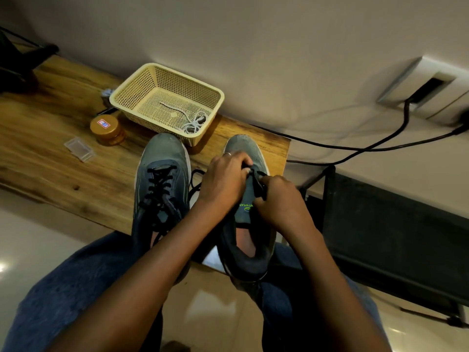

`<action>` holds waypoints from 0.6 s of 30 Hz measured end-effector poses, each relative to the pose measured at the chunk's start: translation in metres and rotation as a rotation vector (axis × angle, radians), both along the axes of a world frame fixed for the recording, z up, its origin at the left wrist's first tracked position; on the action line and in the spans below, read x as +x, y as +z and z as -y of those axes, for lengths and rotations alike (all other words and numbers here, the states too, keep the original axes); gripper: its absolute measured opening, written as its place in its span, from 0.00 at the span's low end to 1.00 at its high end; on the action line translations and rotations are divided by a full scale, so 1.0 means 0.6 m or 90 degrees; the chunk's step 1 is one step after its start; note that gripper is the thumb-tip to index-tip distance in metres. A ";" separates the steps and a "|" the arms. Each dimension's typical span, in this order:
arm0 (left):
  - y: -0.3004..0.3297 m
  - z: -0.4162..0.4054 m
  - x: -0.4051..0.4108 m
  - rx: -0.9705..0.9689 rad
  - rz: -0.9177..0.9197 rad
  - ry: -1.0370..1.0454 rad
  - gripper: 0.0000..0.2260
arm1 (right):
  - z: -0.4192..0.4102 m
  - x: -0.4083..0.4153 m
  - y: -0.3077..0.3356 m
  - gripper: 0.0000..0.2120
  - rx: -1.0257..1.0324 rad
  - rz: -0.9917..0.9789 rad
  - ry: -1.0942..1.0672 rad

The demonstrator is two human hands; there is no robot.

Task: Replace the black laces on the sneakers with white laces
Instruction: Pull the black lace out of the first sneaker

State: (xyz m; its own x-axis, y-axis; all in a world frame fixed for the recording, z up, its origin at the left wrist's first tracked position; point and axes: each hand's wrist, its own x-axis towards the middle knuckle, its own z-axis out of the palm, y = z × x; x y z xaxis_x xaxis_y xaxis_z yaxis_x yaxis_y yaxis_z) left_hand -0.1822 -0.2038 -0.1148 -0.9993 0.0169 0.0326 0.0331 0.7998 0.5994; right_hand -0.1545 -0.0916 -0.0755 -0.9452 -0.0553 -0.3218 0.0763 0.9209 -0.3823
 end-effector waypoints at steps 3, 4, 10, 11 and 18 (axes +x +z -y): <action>-0.003 0.003 0.002 -0.025 -0.022 -0.010 0.09 | 0.001 0.000 -0.001 0.16 0.009 -0.007 0.007; -0.001 0.003 0.003 -0.029 -0.032 -0.010 0.08 | 0.001 0.000 -0.001 0.16 0.010 -0.007 0.008; 0.005 0.002 0.000 -0.055 -0.042 0.011 0.07 | 0.003 0.002 0.004 0.16 -0.007 -0.007 -0.004; 0.004 0.001 0.001 -0.027 -0.039 0.023 0.07 | 0.003 0.002 0.006 0.17 -0.013 -0.010 -0.007; 0.005 -0.003 0.003 0.164 -0.056 0.120 0.06 | 0.001 0.001 0.007 0.17 -0.018 -0.014 -0.009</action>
State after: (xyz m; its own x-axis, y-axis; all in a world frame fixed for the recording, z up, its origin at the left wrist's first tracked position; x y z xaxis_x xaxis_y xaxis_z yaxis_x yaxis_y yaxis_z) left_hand -0.1802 -0.2019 -0.1117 -0.9773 -0.1881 0.0974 -0.0412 0.6196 0.7838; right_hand -0.1537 -0.0921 -0.0714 -0.9530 -0.0502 -0.2987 0.0808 0.9082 -0.4106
